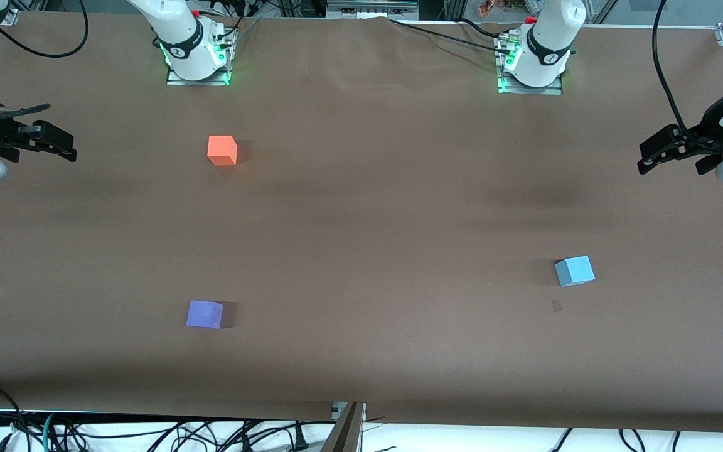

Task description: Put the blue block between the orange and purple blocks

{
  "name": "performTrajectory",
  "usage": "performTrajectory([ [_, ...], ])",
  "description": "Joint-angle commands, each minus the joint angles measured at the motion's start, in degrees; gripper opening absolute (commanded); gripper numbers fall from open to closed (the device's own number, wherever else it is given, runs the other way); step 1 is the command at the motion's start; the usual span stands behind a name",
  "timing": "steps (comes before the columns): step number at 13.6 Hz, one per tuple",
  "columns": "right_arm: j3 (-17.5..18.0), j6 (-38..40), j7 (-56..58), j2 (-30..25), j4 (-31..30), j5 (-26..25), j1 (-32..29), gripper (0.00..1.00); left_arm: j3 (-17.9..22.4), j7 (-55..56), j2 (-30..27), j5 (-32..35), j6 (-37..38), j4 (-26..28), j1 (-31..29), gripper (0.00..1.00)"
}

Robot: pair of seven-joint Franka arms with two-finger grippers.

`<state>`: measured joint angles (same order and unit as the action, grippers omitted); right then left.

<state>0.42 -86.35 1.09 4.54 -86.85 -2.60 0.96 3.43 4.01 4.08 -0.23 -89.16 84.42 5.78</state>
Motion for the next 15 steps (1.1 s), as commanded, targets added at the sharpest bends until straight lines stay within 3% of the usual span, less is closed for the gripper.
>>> performTrajectory([
  [1,0.1,0.2,0.7,0.3,1.0,0.3,-0.3,1.0,-0.2,-0.7,0.6,-1.2,-0.3,-1.3,-0.4,1.0],
  [8,0.1,0.1,0.7,0.3,1.0,0.3,-0.3,1.0,0.5,-0.8,4.5,-0.9,-1.0,-1.4,-1.1,1.0],
  [11,0.2,0.1,0.7,0.3,1.0,0.3,-0.3,1.0,1.1,-0.8,13.1,-1.5,-1.2,-1.4,-2.9,1.0],
  [13,0.1,0.1,0.7,0.3,1.0,0.3,-0.3,1.0,0.9,-3.6,16.5,-1.9,-5.4,-1.2,-7.1,1.0],
  [15,0.1,0.1,0.7,0.3,1.0,0.3,-0.3,1.0,1.0,-12.7,21.7,-6.9,-11.7,0.8,-9.7,1.0],
])
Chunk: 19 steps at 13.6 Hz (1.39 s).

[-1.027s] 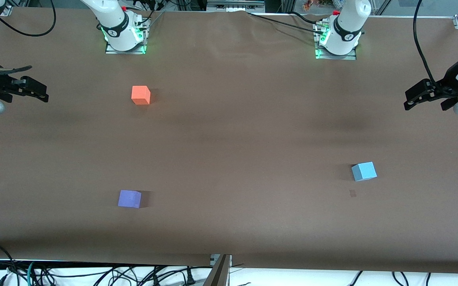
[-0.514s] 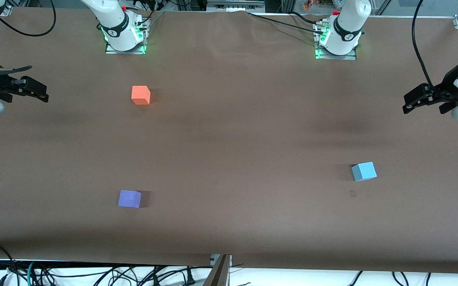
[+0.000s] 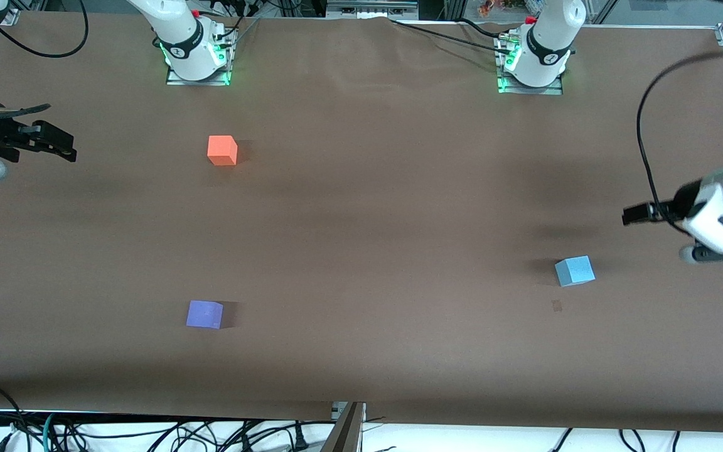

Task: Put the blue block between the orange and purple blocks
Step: 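Reach the left gripper down over the light-blue cube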

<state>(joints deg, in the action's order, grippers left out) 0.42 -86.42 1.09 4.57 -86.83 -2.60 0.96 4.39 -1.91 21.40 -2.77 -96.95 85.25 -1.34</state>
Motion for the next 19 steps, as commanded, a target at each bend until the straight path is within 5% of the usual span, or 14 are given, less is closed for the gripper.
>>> performTrajectory([
  [1,0.1,0.2,0.7,0.3,1.0,0.3,-0.3,1.0,-0.1,-7.1,7.2,-6.2,-7.3,0.7,-3.7,1.0],
  [7,0.1,0.2,0.7,0.3,1.0,0.3,-0.4,1.0,-0.3,5.5,16.6,-6.2,-14.2,0.9,-0.2,1.0],
  [12,0.1,0.1,0.7,0.3,1.0,0.3,-0.3,1.0,-0.2,9.7,16.7,-0.8,-28.4,9.0,2.8,1.0],
  [19,0.2,0.1,0.7,0.3,1.0,0.3,-0.3,1.0,0.0,8.4,16.5,-0.7,-28.2,8.6,2.6,1.0],
])
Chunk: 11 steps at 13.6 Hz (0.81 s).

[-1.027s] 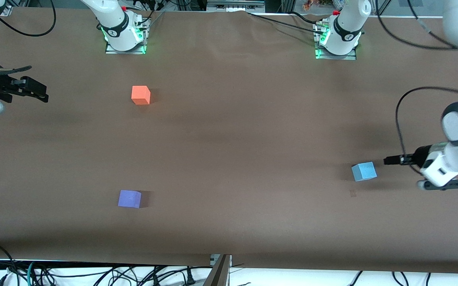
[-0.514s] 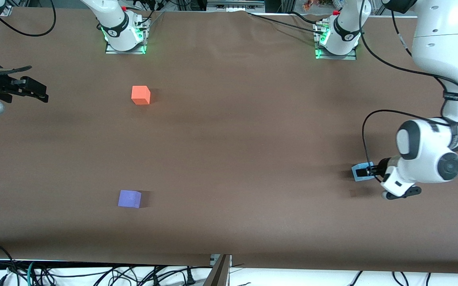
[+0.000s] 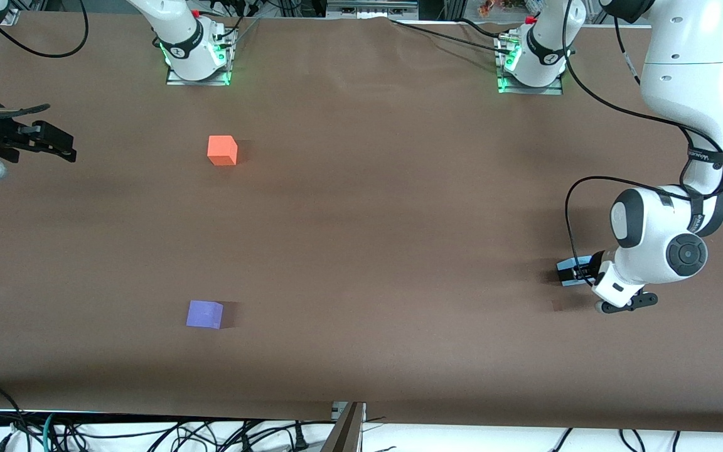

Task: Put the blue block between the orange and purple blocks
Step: 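Reach the left gripper down over the light-blue cube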

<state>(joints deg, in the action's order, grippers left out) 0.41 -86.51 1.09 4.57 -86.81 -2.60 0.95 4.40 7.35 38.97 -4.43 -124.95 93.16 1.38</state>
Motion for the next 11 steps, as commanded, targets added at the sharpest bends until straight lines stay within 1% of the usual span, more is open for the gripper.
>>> performTrajectory([
  [1,0.2,0.2,0.7,0.3,0.9,0.4,-0.2,1.0,0.0,-0.6,-1.3,0.8,0.1,0.4,-0.1,1.0],
  [7,0.2,0.2,0.7,0.3,0.9,0.4,-0.3,1.0,0.0,-1.1,-2.0,0.9,1.4,0.5,0.0,1.0],
  [11,0.2,0.2,0.7,0.3,0.9,0.4,-0.3,1.0,0.0,-1.3,-0.7,0.9,-1.7,2.2,-0.9,1.0],
])
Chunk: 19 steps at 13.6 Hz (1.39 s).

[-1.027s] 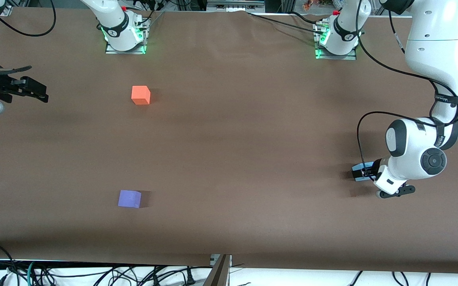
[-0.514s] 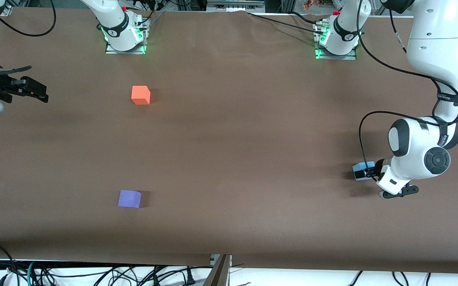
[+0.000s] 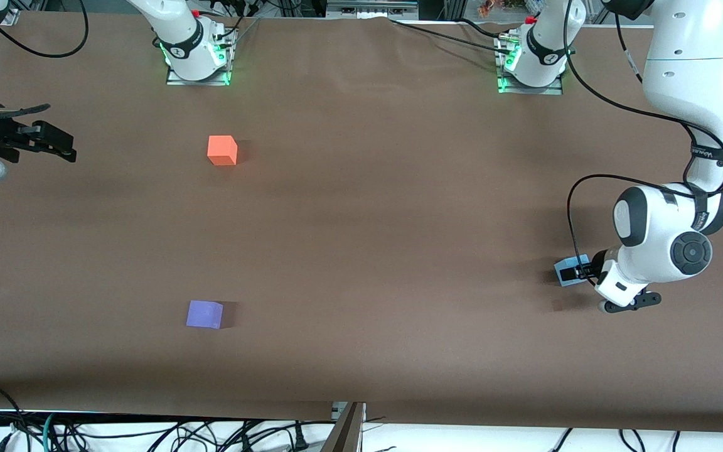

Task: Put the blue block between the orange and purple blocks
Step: 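Reach the left gripper down over the light-blue cube, then close the left gripper on the light-blue cube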

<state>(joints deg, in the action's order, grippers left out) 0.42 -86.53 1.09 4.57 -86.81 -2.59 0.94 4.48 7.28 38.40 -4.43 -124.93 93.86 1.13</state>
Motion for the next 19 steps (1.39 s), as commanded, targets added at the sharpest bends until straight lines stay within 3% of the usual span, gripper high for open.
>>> performTrajectory([
  [1,0.1,0.2,0.7,0.3,0.9,0.4,-0.3,1.0,-0.1,-1.2,0.0,0.9,-1.7,1.4,-0.7,1.0],
  [3,0.1,0.2,0.7,0.3,0.9,0.4,-0.4,1.0,-0.1,-1.2,0.1,0.9,-1.7,1.4,-0.7,1.0],
  [5,0.1,0.2,0.7,0.3,0.9,0.4,-0.3,1.0,-0.1,-1.2,0.1,0.9,-1.7,1.4,-0.6,0.8],
  [7,0.1,0.2,0.7,0.3,0.9,0.4,-0.3,1.0,-0.2,-1.3,0.1,0.9,-1.6,1.0,-0.7,0.47],
  [11,0.1,0.2,0.7,0.3,0.9,0.4,-0.4,1.0,-0.4,-2.6,-1.1,0.9,0.7,0.5,0.0,0.05],
  [13,0.1,0.2,0.7,0.3,0.9,0.4,-0.3,1.0,-2.7,-3.7,-4.8,0.8,6.6,-3.0,0.2,0.05],
  [16,0.1,0.2,0.7,0.3,0.9,0.4,-0.3,1.0,-8.9,-2.9,-5.0,-0.1,19.2,-13.6,0.4,0.05],
  [18,0.2,0.2,0.7,0.3,0.9,0.4,-0.3,1.0,-16.7,3.7,-4.9,-0.8,20.6,-15.5,1.1,0.04],
  [19,0.2,0.2,0.7,0.3,0.9,0.4,-0.3,1.0,-18.7,11.0,-4.6,-0.8,20.3,-15.8,3.0,0.04],
])
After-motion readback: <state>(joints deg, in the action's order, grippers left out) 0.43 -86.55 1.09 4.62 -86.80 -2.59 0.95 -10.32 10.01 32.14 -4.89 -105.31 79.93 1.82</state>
